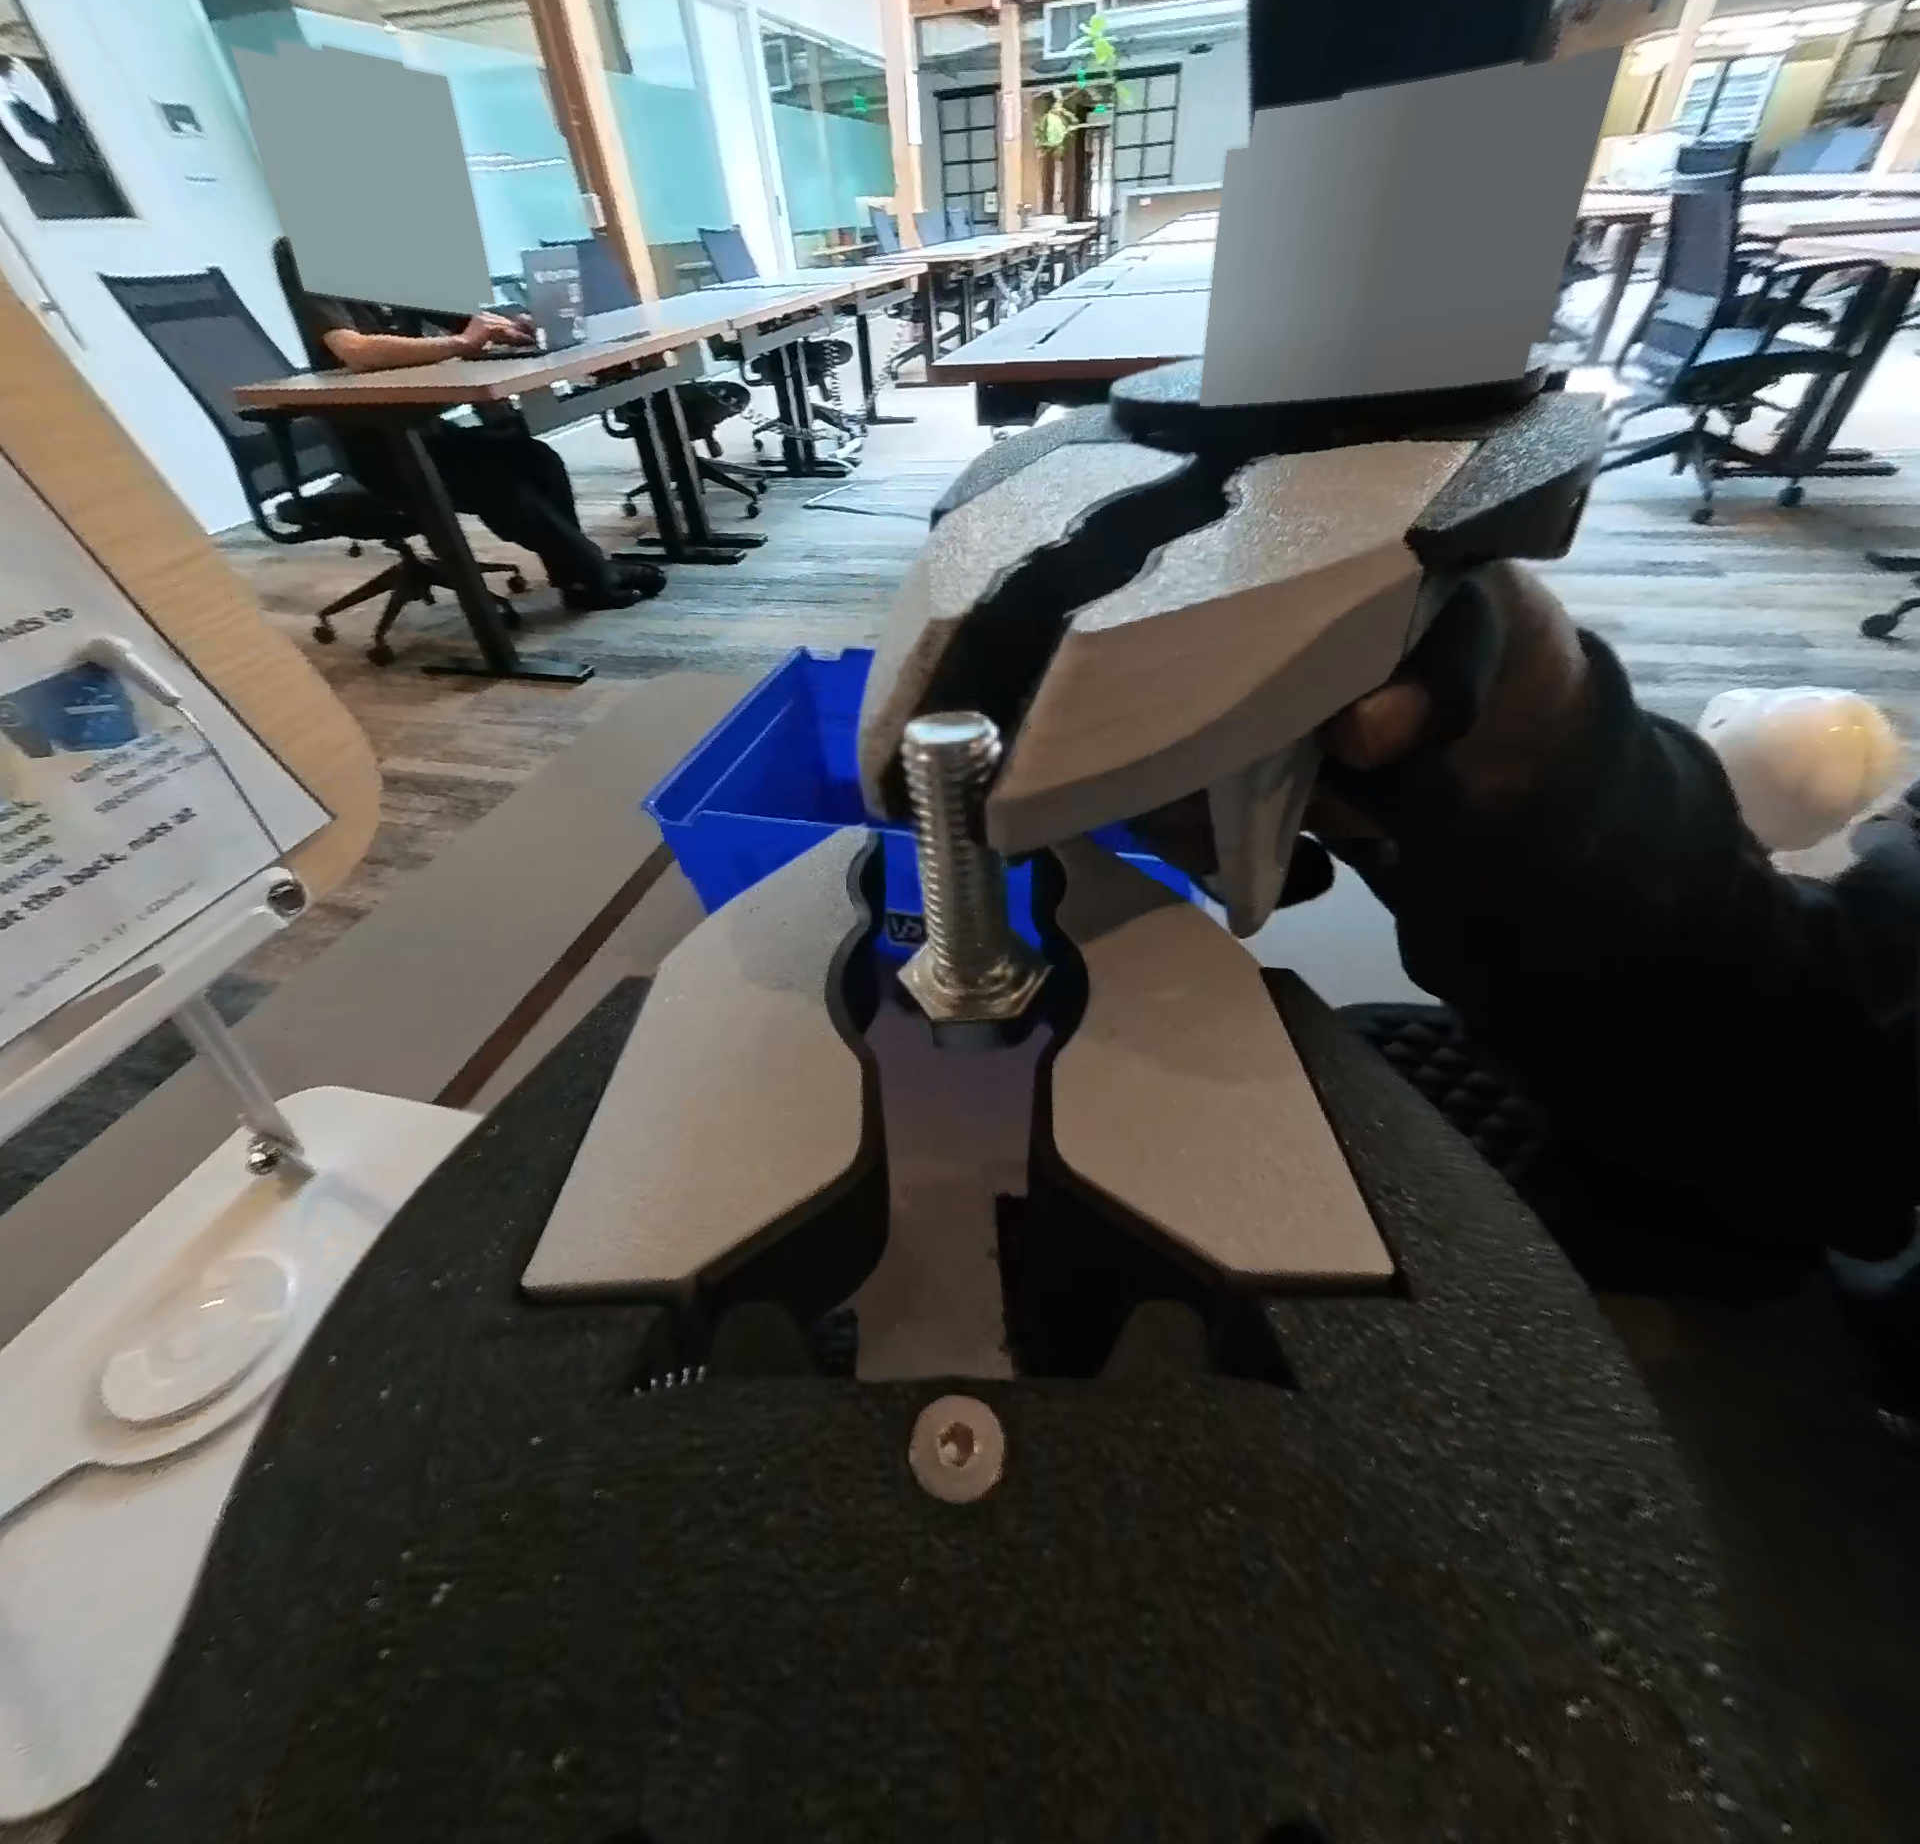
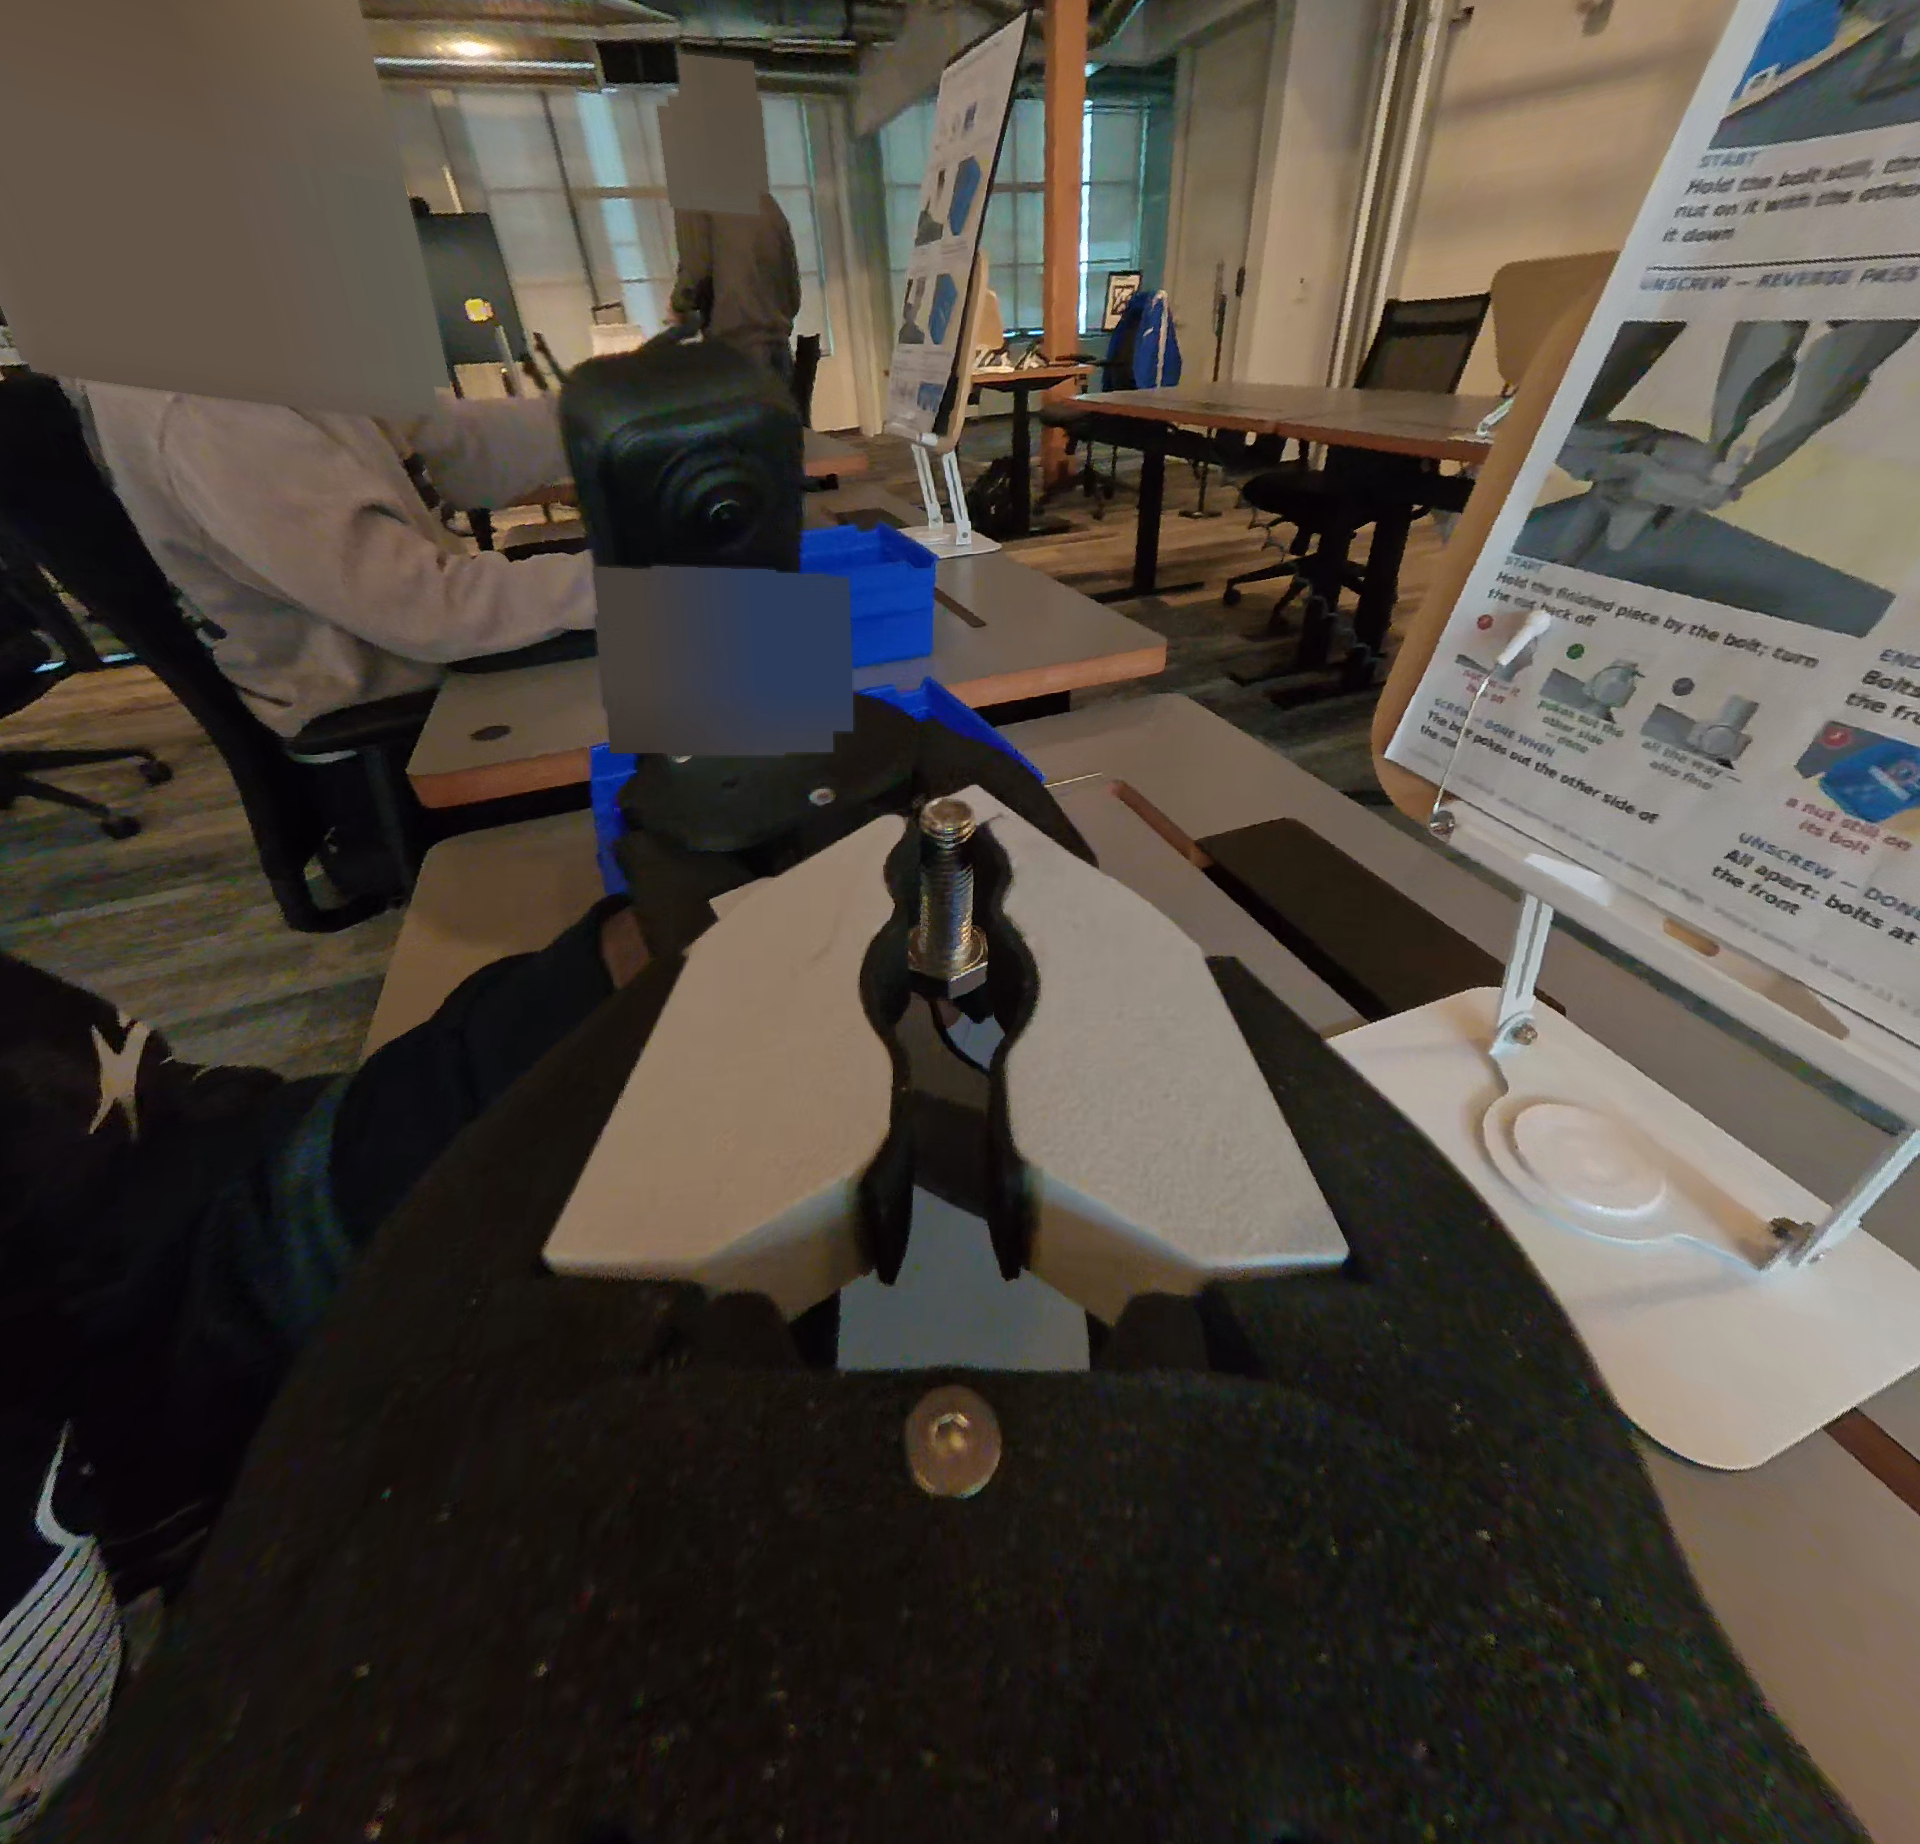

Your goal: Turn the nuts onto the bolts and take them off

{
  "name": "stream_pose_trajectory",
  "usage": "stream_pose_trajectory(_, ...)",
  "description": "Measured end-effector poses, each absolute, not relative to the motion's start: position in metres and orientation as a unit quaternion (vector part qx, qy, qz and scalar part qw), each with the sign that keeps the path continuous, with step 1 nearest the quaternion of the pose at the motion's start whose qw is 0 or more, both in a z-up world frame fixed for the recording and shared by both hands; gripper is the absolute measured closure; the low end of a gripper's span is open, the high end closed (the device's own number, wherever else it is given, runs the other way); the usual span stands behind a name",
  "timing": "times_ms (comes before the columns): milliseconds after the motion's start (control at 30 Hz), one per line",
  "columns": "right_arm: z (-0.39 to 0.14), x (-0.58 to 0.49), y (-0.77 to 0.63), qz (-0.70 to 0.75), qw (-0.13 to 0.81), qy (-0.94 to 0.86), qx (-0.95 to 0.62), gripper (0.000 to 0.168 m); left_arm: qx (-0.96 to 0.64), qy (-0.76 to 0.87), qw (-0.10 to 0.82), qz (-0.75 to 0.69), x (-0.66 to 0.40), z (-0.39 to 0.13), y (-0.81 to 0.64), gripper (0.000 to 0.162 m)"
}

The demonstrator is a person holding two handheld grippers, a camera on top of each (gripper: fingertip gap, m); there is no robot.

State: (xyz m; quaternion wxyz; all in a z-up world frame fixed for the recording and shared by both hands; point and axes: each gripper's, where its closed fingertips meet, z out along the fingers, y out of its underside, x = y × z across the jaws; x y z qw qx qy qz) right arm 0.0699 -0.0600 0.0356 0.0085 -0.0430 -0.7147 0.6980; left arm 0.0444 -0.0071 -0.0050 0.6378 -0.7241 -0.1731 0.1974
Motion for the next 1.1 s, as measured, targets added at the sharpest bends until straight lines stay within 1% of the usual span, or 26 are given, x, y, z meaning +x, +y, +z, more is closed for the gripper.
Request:
stream_pose_trajectory(233, 0.037, 0.078, -0.059, 0.696, 0.013, -0.718, -0.012, 0.160, -0.717, -0.158, 0.662, 0.148, 0.055, -0.001, -0.004, 0.136)
stream_pose_trajectory(367, 0.036, 0.078, -0.059, 0.693, 0.017, -0.721, -0.008, 0.160, -0.719, -0.145, 0.664, 0.143, 0.059, -0.001, -0.001, 0.146)
stream_pose_trajectory(633, 0.036, 0.078, -0.058, 0.694, 0.012, -0.720, -0.011, 0.160, -0.724, -0.136, 0.660, 0.145, 0.060, -0.002, -0.001, 0.144)
stream_pose_trajectory(800, 0.037, 0.079, -0.058, 0.695, 0.006, -0.718, -0.013, 0.160, -0.724, -0.133, 0.659, 0.153, 0.060, -0.002, 0.000, 0.147)
stream_pose_trajectory(1100, 0.038, 0.080, -0.058, 0.696, 0.005, -0.718, -0.010, 0.160, -0.724, -0.127, 0.655, 0.176, 0.059, -0.001, -0.001, 0.148)
